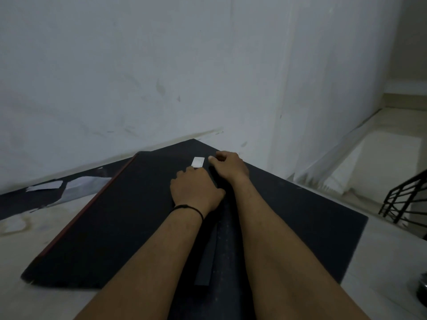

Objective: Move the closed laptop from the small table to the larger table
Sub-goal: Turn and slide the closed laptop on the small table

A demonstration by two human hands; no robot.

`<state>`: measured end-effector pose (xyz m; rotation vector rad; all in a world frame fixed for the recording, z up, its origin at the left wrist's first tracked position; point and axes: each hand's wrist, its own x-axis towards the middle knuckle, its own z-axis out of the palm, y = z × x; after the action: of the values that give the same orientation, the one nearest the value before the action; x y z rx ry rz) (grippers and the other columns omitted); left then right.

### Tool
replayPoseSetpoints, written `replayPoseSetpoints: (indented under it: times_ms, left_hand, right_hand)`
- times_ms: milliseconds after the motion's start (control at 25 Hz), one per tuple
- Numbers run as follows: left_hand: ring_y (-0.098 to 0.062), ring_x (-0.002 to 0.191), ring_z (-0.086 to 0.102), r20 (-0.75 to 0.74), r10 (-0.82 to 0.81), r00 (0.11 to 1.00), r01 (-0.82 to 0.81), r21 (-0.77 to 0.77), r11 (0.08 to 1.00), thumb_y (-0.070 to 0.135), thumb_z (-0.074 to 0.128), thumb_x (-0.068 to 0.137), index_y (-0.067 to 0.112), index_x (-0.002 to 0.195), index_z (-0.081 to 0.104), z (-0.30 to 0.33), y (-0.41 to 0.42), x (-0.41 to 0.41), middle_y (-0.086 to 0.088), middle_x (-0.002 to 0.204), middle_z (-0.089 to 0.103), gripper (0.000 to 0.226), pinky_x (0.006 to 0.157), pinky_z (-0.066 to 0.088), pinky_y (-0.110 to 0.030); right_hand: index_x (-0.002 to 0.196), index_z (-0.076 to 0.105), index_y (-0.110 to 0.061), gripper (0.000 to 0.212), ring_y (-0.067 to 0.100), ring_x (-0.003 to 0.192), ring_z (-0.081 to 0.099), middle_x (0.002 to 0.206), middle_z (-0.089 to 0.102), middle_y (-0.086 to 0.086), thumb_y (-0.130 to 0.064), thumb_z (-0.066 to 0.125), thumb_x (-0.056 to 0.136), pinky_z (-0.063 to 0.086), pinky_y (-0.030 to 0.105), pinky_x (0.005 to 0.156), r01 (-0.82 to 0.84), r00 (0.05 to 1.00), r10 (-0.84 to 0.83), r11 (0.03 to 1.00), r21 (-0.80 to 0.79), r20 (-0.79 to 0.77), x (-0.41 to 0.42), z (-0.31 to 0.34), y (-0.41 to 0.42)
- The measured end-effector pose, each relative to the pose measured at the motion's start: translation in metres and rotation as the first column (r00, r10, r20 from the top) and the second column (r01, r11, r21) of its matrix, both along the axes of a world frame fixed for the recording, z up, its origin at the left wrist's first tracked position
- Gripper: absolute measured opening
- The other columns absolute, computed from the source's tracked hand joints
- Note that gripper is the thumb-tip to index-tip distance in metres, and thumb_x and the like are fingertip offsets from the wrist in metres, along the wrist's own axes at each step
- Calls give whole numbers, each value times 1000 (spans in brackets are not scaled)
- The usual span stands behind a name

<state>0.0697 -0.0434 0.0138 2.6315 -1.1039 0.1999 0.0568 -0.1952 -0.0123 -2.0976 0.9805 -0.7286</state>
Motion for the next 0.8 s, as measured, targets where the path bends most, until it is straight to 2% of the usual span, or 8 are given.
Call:
replayPoseSetpoints:
  times_ms: [80, 120, 240, 360, 480, 640, 720, 800]
  left_hand:
    - [-28, 109, 59, -5, -4, 1000, 4, -15, 1000, 53, 66, 78, 17, 112, 67, -3, -1, 1, -6, 117, 63, 50, 90, 51, -42]
    - [-27, 108, 60, -5, -7, 1000, 7, -16, 1000, 52, 66, 78, 17, 112, 66, -3, -1, 2, -5, 116, 64, 50, 91, 52, -42]
    - [-27, 108, 62, -39, -25, 999, 25, -6, 1000, 53, 66, 79, 17, 111, 66, -1, 2, 1, -4, 113, 67, 48, 94, 52, -46]
    - [-28, 108, 62, -42, -54, 998, 55, 20, 998, 53, 66, 80, 18, 111, 64, 1, 9, -5, -4, 114, 68, 47, 93, 52, -45]
    - [-27, 110, 61, -27, -77, 997, 79, 75, 994, 53, 67, 82, 20, 118, 62, 5, 22, -15, -4, 118, 66, 49, 83, 48, -36]
    - [-26, 115, 59, 7, -98, 995, 95, 173, 980, 48, 65, 87, 22, 129, 59, 10, 46, -38, -4, 125, 63, 50, 77, 41, -34]
    - [-29, 119, 56, 55, -103, 993, 90, 204, 975, 43, 60, 93, 23, 136, 54, 8, 62, -56, -8, 131, 59, 48, 81, 42, -35]
    - [-39, 128, 49, 94, -69, 993, 43, 251, 967, 36, 47, 101, 24, 152, 37, 0, 80, -80, -18, 146, 47, 54, 95, 46, -42]
  right_hand:
    - [105, 68, -29, 33, 19, 104, 64, 110, 71, -8, -53, 56, 85, 46, 40, 98, -28, 996, 23, 998, -55, -82, 14, 2, -5]
    - [106, 67, -31, 32, 19, 105, 63, 112, 70, -9, -52, 55, 85, 44, 42, 101, -40, 993, 32, 997, -68, -116, 19, 3, -5]
    - [132, 57, -36, 49, 18, 124, 54, 137, 60, -9, -51, 55, 85, 32, 44, 112, -94, 980, 88, 995, -26, -179, 21, 7, -10]
    - [136, 56, -25, 56, 20, 126, 54, 141, 58, -3, -45, 62, 85, 37, 39, 110, -98, 988, 103, 994, 43, -116, 12, 8, -8]
    - [119, 65, -22, 43, 20, 111, 62, 127, 66, -1, -43, 64, 81, 47, 36, 98, -53, 997, 54, 998, 22, -60, -3, 5, 4]
    - [135, 57, -23, 59, 22, 127, 53, 140, 59, -1, -48, 65, 83, 40, 42, 109, 16, 999, -15, 1000, 6, -49, -33, 2, 29]
    - [137, 55, -21, 63, 25, 129, 51, 140, 59, 2, -52, 64, 83, 40, 42, 109, 55, 997, -56, 998, -27, -49, -52, -2, 42]
    - [138, 54, -20, 68, 26, 131, 48, 139, 59, 4, -57, 63, 81, 41, 40, 107, 96, 995, -97, 995, -31, -39, -76, -5, 57]
